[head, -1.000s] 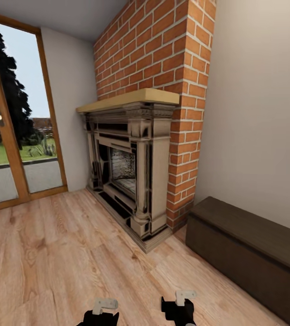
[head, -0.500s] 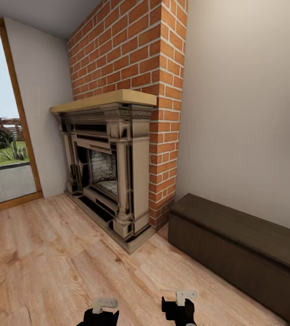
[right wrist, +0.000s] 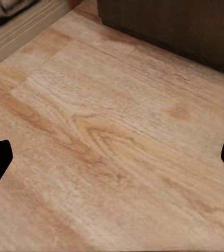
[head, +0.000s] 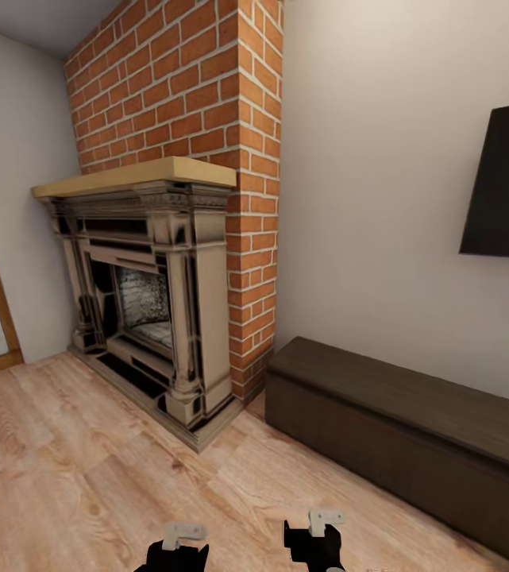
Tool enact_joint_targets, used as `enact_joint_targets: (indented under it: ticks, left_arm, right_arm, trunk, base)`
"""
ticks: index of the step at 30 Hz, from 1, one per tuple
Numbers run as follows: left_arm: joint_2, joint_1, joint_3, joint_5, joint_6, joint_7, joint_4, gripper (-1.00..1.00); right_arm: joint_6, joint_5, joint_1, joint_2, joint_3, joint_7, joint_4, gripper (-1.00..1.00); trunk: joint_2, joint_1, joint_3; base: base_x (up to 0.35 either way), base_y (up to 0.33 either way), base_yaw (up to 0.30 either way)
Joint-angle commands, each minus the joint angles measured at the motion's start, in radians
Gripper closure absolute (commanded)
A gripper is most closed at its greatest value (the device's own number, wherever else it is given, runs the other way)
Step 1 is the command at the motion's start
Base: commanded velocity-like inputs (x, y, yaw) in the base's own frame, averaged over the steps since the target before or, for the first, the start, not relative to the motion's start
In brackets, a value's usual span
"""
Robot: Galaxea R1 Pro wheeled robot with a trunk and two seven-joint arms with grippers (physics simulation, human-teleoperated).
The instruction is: Place each of the two pumpkins and all three candles from the living room inside a cabinet in the living room (use any cabinet), then make sure every cabinet is closed, and position the cauldron so it is next to a table in the living room.
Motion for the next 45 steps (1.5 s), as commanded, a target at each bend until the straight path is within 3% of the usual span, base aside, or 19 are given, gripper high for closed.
enact_joint_targets:
  ticks: [1,12,30,45]
  left_arm:
    - [0.001,0.000,-0.002,0.010,0.005,0.003,-0.002,-1.00]
    - [0.001,0.000,-0.002,0.011,0.005,0.004,-0.002,-1.00]
    - [0.000,0.000,-0.003,0.009,0.006,0.006,-0.002,-1.00]
    - [0.000,0.000,-0.008,0.011,0.005,0.004,-0.002,-1.00]
  right_arm:
    - [-0.005,-0.010,-0.001,0.000,0.009,-0.005,0.001,-1.00]
    - [-0.005,-0.010,-0.001,0.000,0.009,-0.005,0.001,-1.00]
    - [-0.005,-0.009,-0.001,0.000,0.009,-0.005,0.002,-1.00]
    - [-0.004,-0.009,-0.001,0.000,0.009,-0.004,0.003,-1.00]
  trunk:
    - [-0.001,0.000,-0.001]
    - [-0.001,0.000,0.003]
    - [-0.001,0.000,0.010]
    - [-0.001,0.000,0.017]
  base:
    - [0.000,0.000,-0.291]
    - [-0.024,0.028,-0.291]
    - [-0.039,0.230,-0.291]
    - [0.012,0.021,-0.291]
